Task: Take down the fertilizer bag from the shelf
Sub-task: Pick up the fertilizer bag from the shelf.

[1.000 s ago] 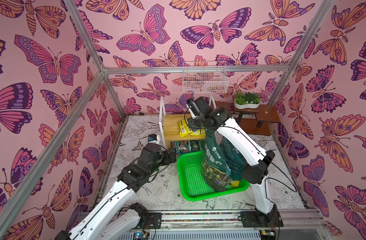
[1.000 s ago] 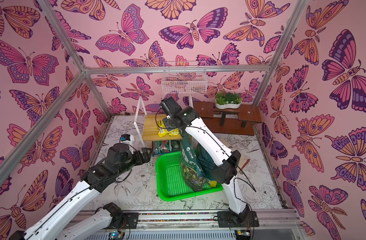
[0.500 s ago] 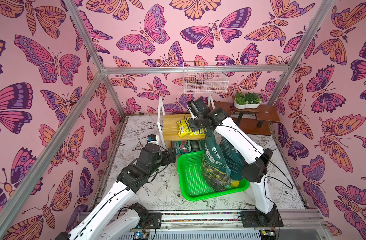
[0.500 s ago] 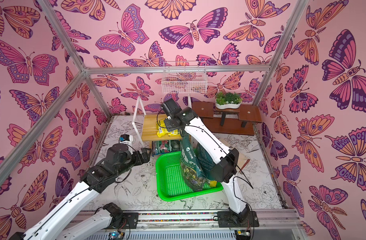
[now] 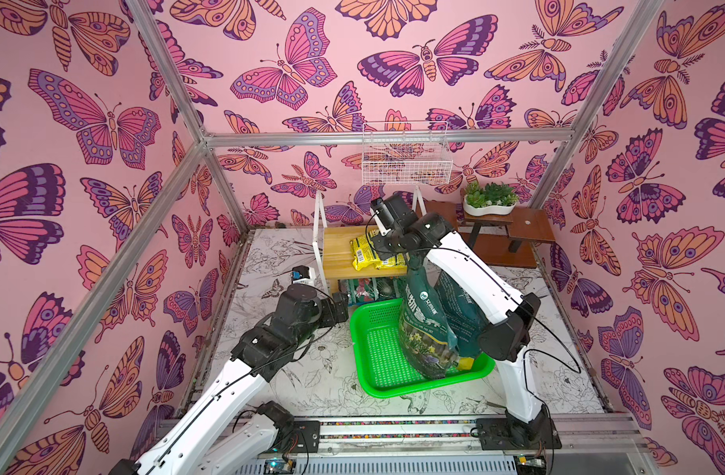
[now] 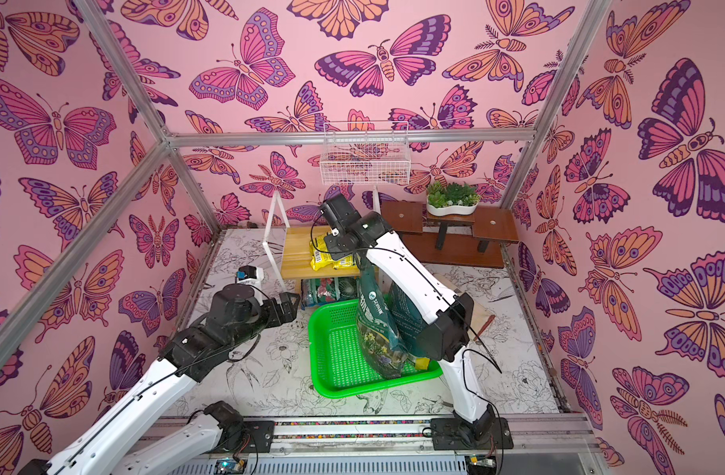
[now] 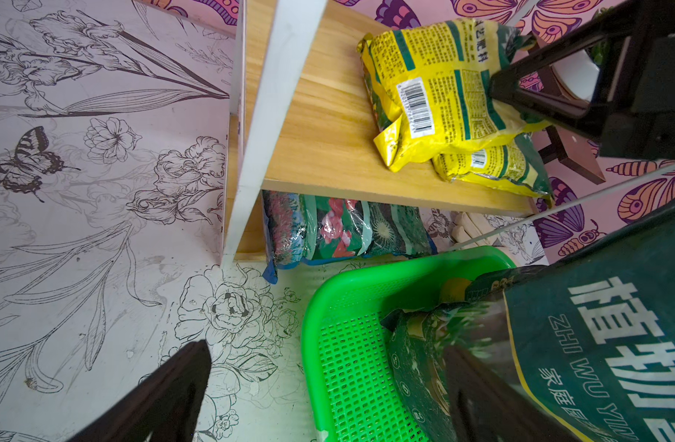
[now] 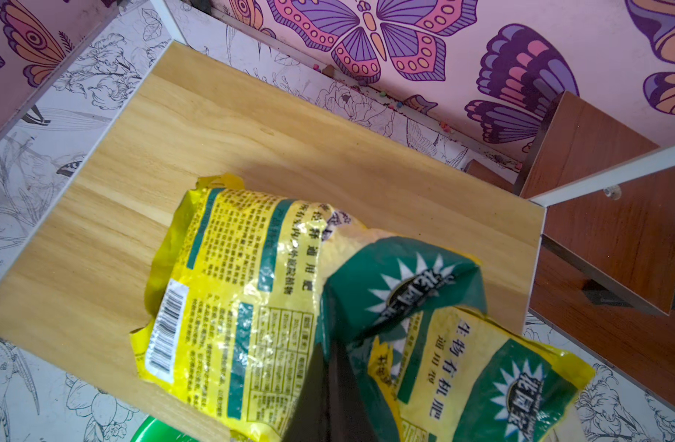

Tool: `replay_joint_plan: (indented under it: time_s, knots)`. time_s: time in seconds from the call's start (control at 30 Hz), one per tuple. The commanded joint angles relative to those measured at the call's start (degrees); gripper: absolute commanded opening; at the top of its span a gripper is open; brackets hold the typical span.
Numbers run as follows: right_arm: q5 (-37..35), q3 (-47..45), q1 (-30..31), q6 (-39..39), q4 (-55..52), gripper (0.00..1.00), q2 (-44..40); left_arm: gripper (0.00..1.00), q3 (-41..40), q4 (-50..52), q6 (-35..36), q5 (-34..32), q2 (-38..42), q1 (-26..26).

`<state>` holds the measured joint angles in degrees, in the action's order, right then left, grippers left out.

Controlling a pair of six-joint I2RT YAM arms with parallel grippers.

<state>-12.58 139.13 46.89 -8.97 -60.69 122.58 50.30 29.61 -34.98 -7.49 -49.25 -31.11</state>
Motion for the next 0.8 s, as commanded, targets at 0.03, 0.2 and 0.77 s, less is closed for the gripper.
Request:
replay_joint_plan:
  time_s: [0.03,0.2,0.77]
  knots:
    - [1.3,-0.5,-0.3,0.1,3.1,0.00,-5.2,1.00,-0.4,-0.5,0.0,0.2,-0.2,0.5]
    - [3.2,-1.9,-0.3,0.1,6.6,0.00,-9.1,1.00,-0.5,-0.5,-0.2,0.2,-0.1,0.5]
    - [1.8,-2.2,1.6,3.4,8.9,0.00,-15.6,1.00,-0.6,-0.5,-0.6,0.2,0.0,0.4]
